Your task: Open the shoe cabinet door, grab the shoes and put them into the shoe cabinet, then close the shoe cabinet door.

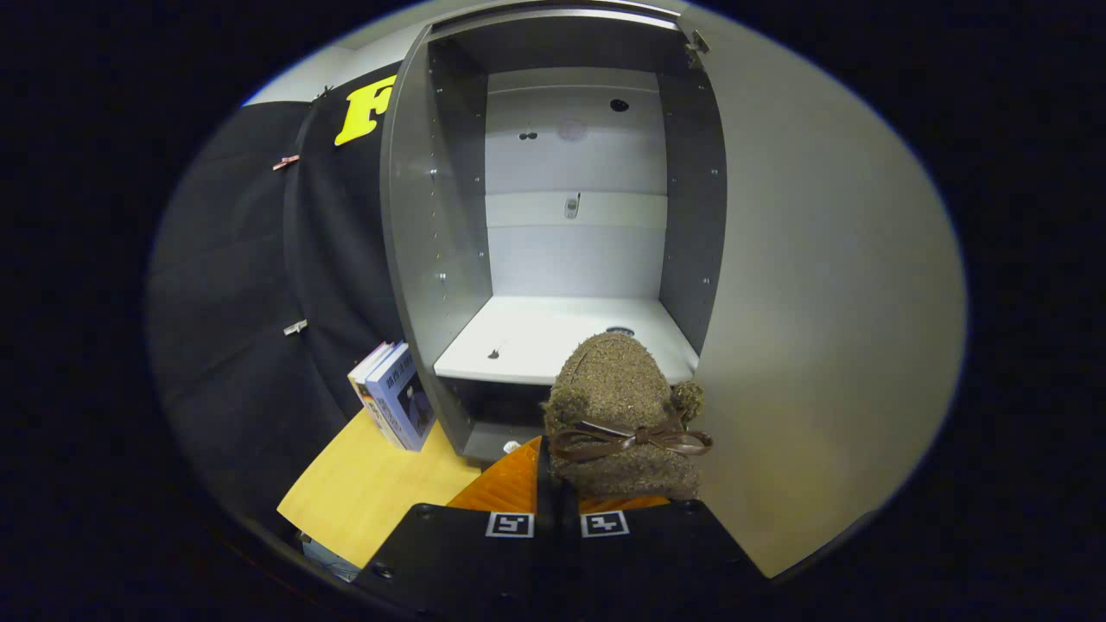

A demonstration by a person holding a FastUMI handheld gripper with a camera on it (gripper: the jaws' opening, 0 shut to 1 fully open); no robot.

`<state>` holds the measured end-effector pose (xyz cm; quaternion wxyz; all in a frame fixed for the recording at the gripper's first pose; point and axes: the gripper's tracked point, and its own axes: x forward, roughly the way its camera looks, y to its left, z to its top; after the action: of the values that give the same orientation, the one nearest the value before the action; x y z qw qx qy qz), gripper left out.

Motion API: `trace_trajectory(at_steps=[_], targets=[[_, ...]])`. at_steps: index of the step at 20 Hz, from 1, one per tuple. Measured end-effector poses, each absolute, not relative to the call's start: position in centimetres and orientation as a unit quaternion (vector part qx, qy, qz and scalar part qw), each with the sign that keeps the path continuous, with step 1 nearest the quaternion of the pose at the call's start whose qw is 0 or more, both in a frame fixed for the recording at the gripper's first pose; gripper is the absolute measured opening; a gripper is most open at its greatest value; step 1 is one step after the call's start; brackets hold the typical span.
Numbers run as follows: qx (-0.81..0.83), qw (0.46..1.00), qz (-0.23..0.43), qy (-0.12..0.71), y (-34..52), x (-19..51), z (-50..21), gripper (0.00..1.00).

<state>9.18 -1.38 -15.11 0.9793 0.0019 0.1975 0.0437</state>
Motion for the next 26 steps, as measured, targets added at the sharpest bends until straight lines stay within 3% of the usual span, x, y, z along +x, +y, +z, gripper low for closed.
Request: trace_trajectory(at_steps=[14, 26], targets=[[0.015, 0.983, -0.002, 0.185, 0.6, 25.2, -9.6, 0.05], [0.010, 0.970, -0.007, 0.242, 0.8, 39.1, -17.6, 0.05]])
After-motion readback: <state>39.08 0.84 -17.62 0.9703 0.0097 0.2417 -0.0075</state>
